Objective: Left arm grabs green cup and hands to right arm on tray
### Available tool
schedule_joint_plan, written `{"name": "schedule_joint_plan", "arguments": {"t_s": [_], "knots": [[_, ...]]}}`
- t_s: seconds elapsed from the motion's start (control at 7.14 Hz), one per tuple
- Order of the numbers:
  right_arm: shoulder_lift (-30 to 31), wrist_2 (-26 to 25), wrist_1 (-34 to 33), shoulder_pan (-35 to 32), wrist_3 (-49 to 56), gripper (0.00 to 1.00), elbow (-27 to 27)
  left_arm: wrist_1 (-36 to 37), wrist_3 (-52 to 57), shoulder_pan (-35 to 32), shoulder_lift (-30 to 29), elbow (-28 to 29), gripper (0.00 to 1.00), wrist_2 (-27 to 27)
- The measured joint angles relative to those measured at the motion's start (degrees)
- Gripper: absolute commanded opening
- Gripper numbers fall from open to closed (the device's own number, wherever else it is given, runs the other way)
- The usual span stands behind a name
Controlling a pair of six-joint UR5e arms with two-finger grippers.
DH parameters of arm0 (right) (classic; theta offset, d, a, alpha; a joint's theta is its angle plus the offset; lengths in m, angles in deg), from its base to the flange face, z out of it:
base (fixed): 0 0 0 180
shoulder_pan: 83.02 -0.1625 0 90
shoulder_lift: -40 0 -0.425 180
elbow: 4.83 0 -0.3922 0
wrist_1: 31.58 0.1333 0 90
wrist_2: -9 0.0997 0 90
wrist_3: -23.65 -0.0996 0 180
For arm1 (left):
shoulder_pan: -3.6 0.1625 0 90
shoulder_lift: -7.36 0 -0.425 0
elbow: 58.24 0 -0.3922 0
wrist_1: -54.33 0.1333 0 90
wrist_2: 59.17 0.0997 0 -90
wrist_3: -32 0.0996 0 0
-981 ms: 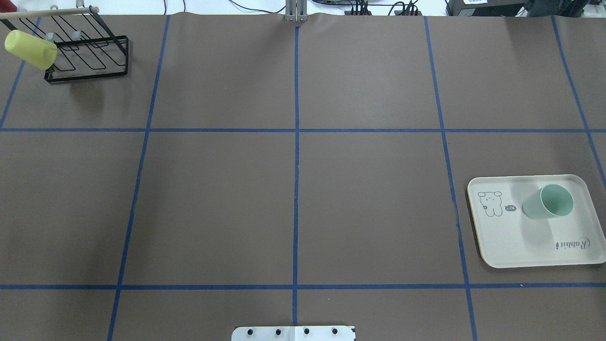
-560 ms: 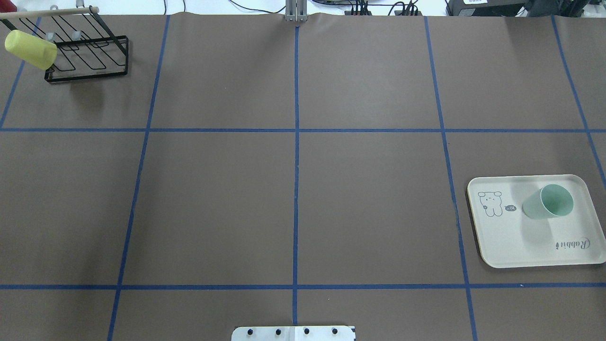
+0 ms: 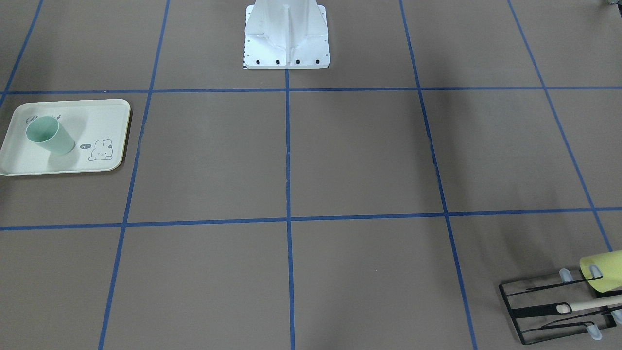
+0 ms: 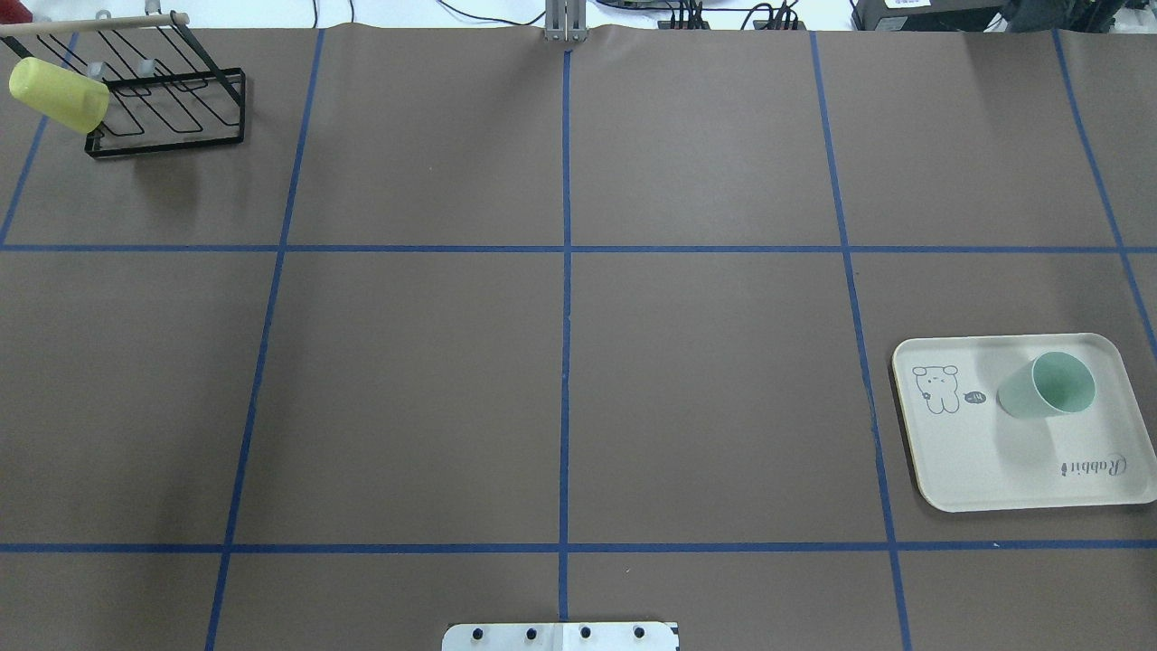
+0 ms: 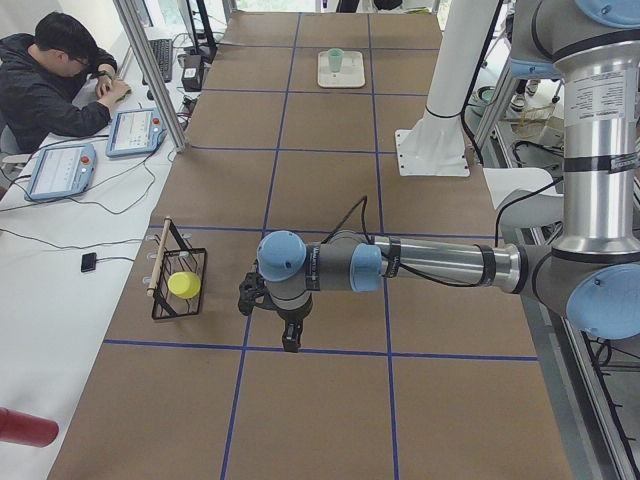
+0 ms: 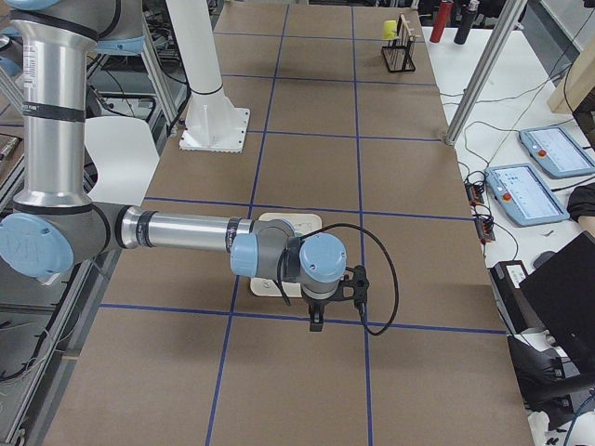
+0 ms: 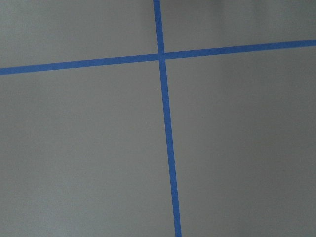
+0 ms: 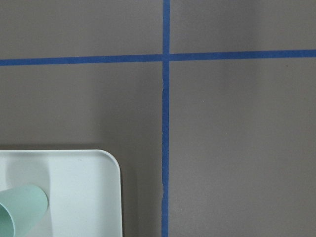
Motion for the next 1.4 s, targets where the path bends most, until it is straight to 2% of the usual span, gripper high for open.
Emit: {"name": "schedule_joint_plan", "arguments": {"t_s": [0.28, 0.84, 1.4], "knots": [[0.1, -3.7, -0.4, 0.0, -0.2, 0.99, 3.9, 0.0, -0.2, 0.0, 0.0, -0.2, 1.00, 0.0], [0.7, 1.4, -0.3, 0.1, -0.3, 0.99, 4.4, 0.0, -0.3, 0.0, -0.5, -0.2, 1.00, 0.1], [0.6, 1.6, -0.3, 0.1, -0.3, 0.99, 4.4, 0.0, -0.3, -0.1, -0.7, -0.3, 1.00, 0.1]]}}
